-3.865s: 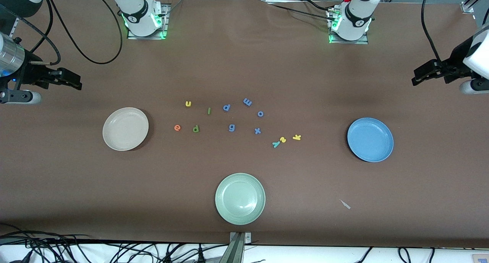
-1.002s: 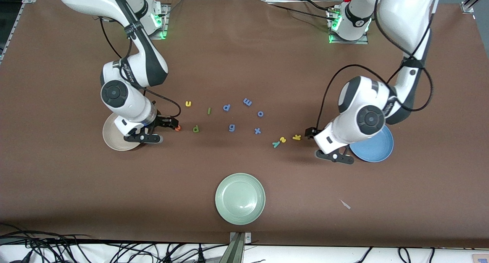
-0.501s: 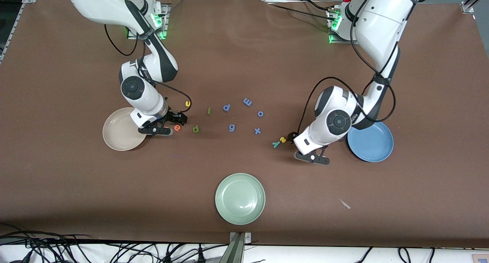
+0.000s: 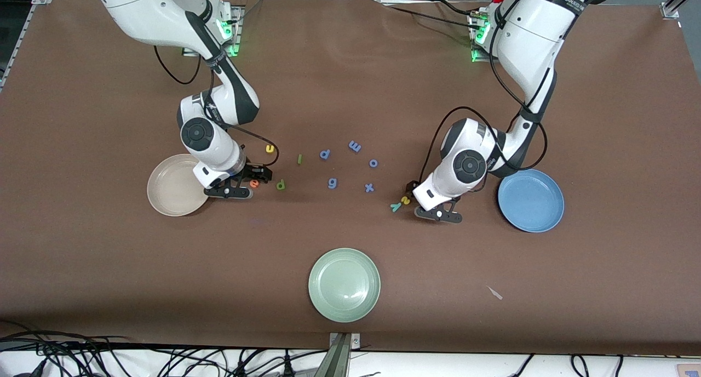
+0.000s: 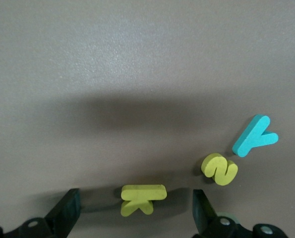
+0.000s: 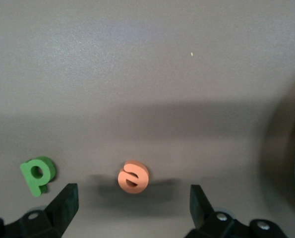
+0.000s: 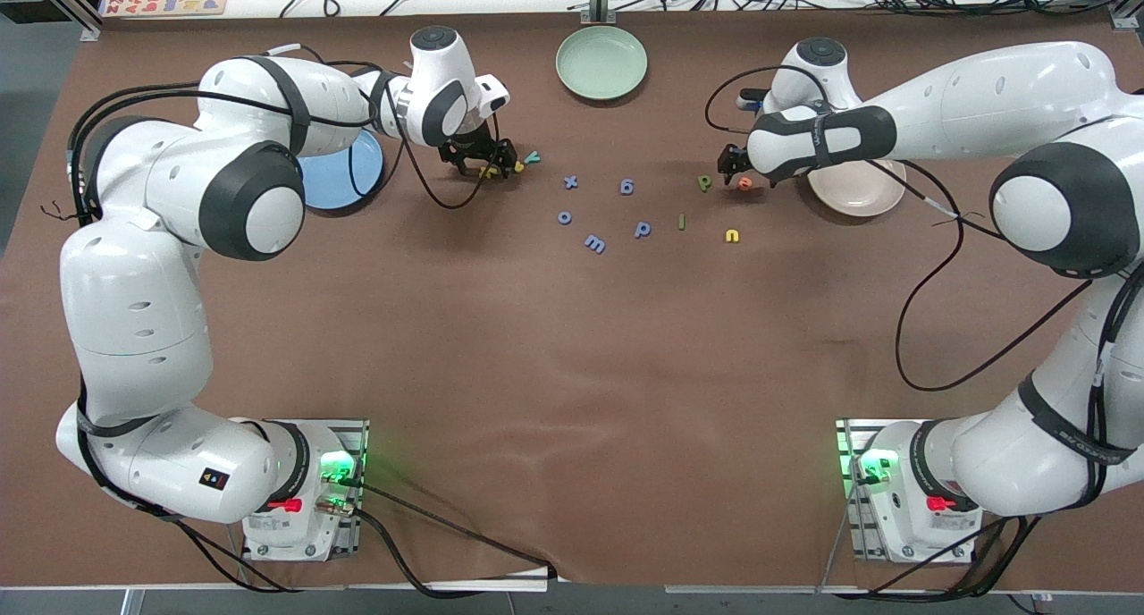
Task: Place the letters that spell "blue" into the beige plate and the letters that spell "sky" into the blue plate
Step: 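Grasp the orange e with the right gripper while the left gripper grasps the k, then place the e on the beige plate while the left gripper places the k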
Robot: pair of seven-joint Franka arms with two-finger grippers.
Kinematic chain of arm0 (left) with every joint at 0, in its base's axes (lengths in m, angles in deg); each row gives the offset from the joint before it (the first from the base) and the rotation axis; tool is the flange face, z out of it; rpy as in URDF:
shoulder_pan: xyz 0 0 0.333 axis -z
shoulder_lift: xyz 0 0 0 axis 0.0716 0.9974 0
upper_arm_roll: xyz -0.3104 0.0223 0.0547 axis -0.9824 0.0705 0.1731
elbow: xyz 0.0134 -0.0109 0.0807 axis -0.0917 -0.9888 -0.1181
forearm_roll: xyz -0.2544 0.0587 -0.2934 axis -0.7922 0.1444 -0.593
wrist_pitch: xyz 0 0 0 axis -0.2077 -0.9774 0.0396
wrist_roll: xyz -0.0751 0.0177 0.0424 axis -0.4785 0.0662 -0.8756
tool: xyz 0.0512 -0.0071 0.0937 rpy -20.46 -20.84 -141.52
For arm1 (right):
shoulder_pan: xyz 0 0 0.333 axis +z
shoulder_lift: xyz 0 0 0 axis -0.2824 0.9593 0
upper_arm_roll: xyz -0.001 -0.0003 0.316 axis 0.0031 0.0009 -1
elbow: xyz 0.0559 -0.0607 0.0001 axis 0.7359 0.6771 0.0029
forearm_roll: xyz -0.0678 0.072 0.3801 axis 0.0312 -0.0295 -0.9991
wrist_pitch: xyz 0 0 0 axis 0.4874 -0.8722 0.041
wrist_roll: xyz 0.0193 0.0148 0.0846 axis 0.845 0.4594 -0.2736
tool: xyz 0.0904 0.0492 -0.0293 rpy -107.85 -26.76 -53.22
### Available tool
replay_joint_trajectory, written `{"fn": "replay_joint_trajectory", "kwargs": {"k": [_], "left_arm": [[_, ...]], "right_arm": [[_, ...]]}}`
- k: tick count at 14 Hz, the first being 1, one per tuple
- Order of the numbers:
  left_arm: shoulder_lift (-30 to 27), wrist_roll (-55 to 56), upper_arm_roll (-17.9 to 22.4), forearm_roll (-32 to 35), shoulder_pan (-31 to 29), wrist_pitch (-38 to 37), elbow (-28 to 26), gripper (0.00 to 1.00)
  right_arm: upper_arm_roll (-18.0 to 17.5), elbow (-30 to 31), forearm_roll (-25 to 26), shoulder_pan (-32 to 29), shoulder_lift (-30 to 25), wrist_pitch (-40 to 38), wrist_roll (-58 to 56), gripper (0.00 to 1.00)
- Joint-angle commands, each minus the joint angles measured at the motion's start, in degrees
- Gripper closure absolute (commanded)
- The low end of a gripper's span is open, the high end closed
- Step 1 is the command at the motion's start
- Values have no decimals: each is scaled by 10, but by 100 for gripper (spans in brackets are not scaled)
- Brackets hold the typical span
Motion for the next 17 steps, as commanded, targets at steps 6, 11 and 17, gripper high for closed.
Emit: {"fn": "replay_joint_trajectory", "kwargs": {"k": [6,11,17], "left_arm": [[-18,4,9,-8,9,11,-22,23],[-14,3,10,-6,8,21,-20,69],[-63,-4,11,-4,-44,12,-23,80]], "right_arm": [[0,-23,-3,0,24,1,2,38],[0,-23,-7,-1,29,1,9,68],[1,-84,-8,-7,30,-82,15,80]]}}
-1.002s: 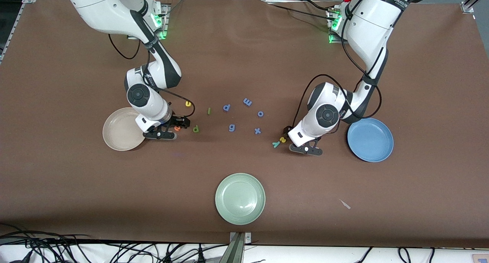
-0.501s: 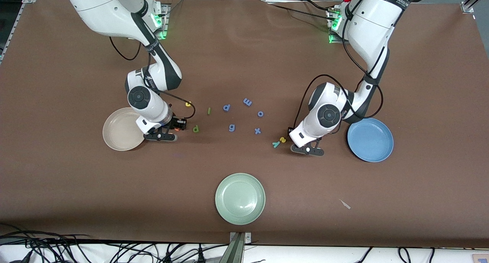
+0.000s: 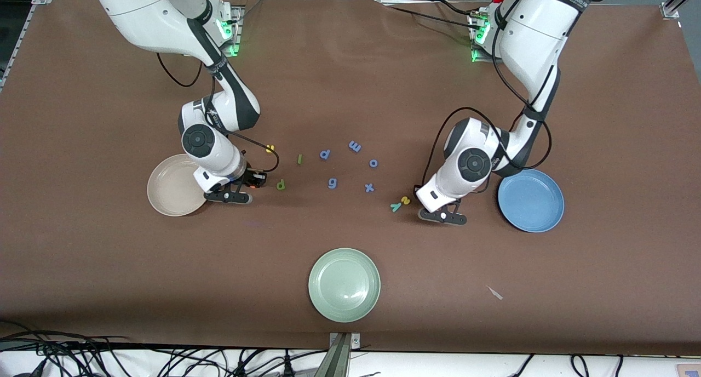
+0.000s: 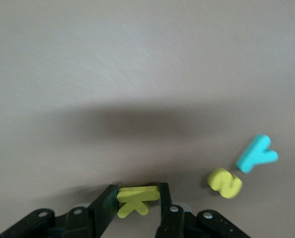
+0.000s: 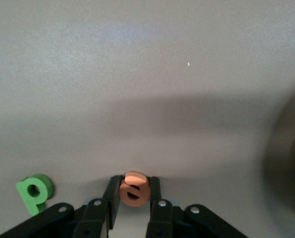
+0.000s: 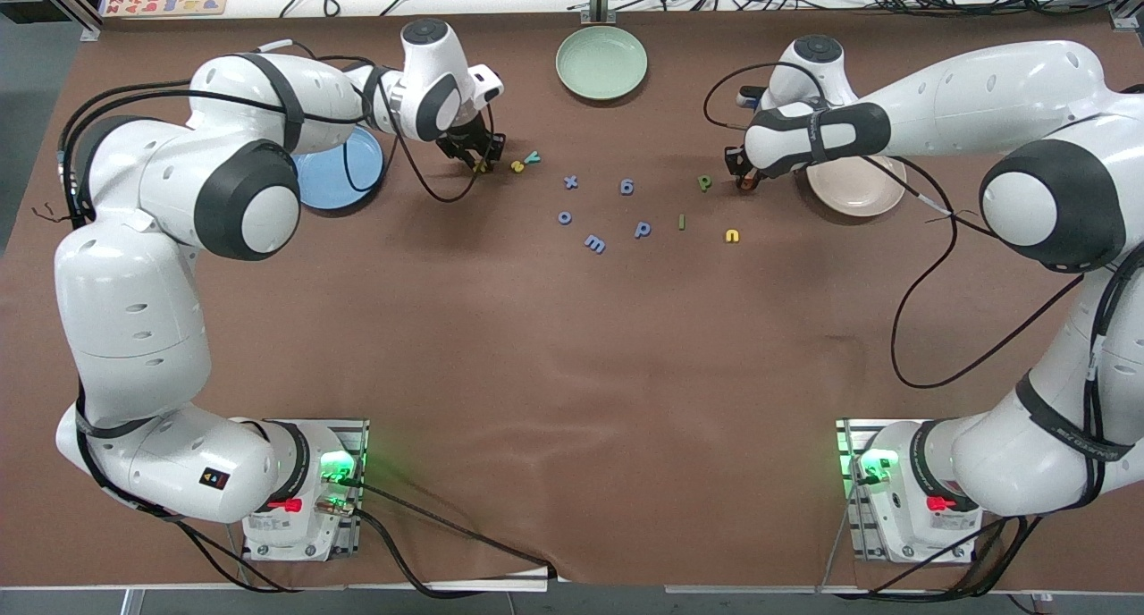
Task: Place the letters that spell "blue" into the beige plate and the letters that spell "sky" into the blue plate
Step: 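Place the e on the beige plate while the left gripper places the k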
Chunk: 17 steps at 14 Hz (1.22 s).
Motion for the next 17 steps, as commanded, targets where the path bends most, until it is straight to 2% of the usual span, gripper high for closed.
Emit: {"fn": "replay_joint_trajectory", "kwargs": {"k": [1,4,9,11,12,13,14,17], "left_arm": [[-60,-14,-1,-3,-54,-6,-24,80],[-101,-107,-1,-4,-110,-14,-58,79],[-159,-222,-1,-4,-177,-14,-150,78],[-176,-253,-1,-3,-185,-15,-198,77],[-183,-258,-1,-3,-184,-15,-214,76],[-188,-265,-1,-2,-183,-15,-219,76],[-192,-294,-1,9,-186,-15,-217,76],[-193,-337,-1,8,-204,-15,-213,76]], "right_arm": [[0,-74,-4,-11,11,-100,-9,80],[14,-76,-2,-32,-1,-132,-100,79],[104,-63,-3,-33,-29,-165,-291,78],[127,-63,-7,-39,-23,-161,-342,73],[126,-63,-9,-54,-21,-160,-357,62],[125,-63,-9,-60,-19,-159,-359,20],[124,-64,-9,-60,-19,-161,-356,0],[100,-64,-9,-59,-28,-171,-312,0]]}}
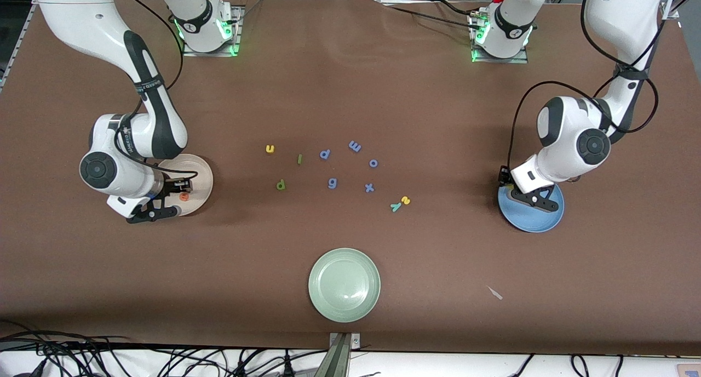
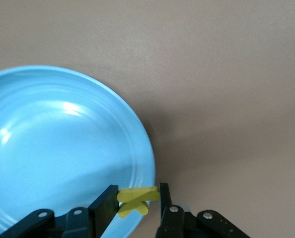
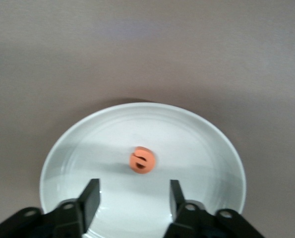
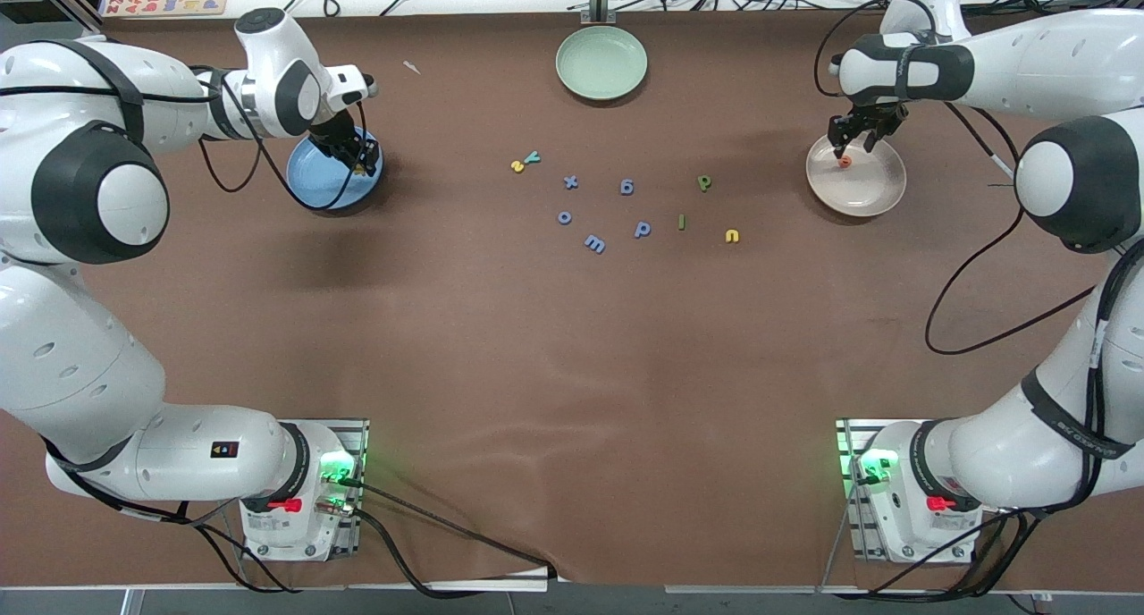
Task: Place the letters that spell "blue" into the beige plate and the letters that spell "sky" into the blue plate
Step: 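Place the e on the beige plate while the left gripper places the k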
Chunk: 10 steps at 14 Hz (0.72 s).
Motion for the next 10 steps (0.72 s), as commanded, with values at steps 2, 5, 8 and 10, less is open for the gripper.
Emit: {"fn": "replay_joint_trajectory", "kwargs": {"k": [2,5,8,10], "left_arm": [[-19,-27,-3,4,-14,3,-13,76],[-19,-33,-3,9,-29,3,-8,76],[-1,-34,-3,9,-32,6,-7,76],[-4,-34,-6,10,-33,0,-11,75]], "right_arm": [[-46,6,-9,0,-23,-30,67,0],[-90,16,-8,1,-42,-31,169,0],[-123,60,-8,1,-73,-8,223,0],[-140,116,-8,2,-104,38,251,0]]}}
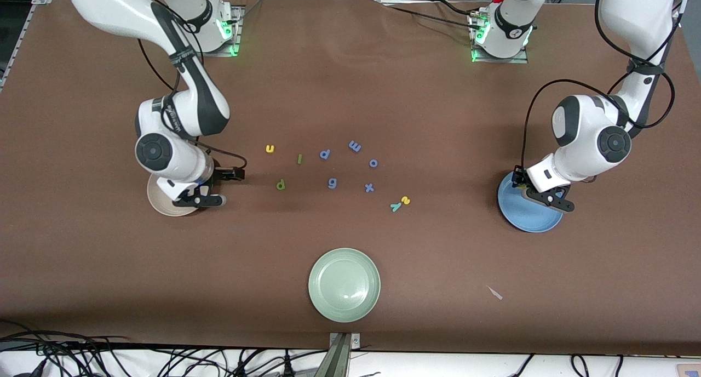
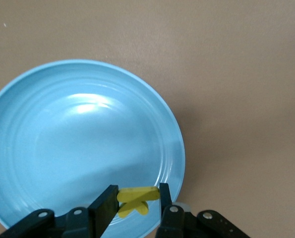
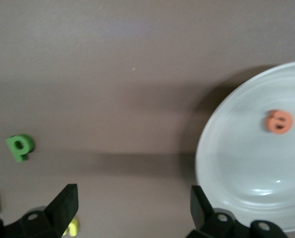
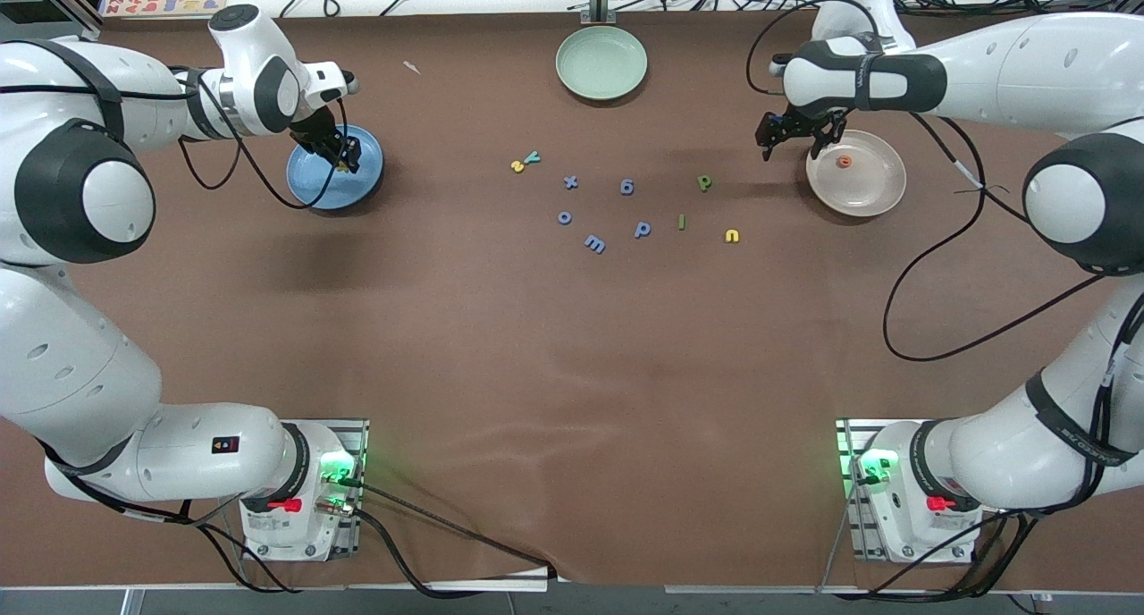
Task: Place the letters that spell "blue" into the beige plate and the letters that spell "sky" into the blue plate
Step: 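Grasp the yellow n with the right gripper while the left gripper reaches the 2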
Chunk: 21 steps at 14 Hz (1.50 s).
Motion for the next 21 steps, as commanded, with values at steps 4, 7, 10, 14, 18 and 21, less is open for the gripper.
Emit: {"fn": "replay_joint_trajectory", "kwargs": {"k": [4,7,10,14,18,21], "left_arm": [[-6,-42,-7,10,-7,-1,-6,75],[-31,-93,-7,6,-10,-54,-12,75],[-19,-87,-7,1,-2,-52,-9,71],[17,-97,-7,0,-3,-31,13,65],[36,-96,-7,-2,-3,0,16,53],[38,-97,-7,-1,-7,1,16,44]], "right_arm": [[-48,166,-7,-3,-78,137,63,0],[-82,174,-7,-2,-77,146,125,0],[-87,178,-7,3,-64,147,131,0],[-89,177,-4,32,-47,152,155,0],[-88,177,3,36,-30,159,154,0],[-87,177,4,35,-18,161,153,1]]}}
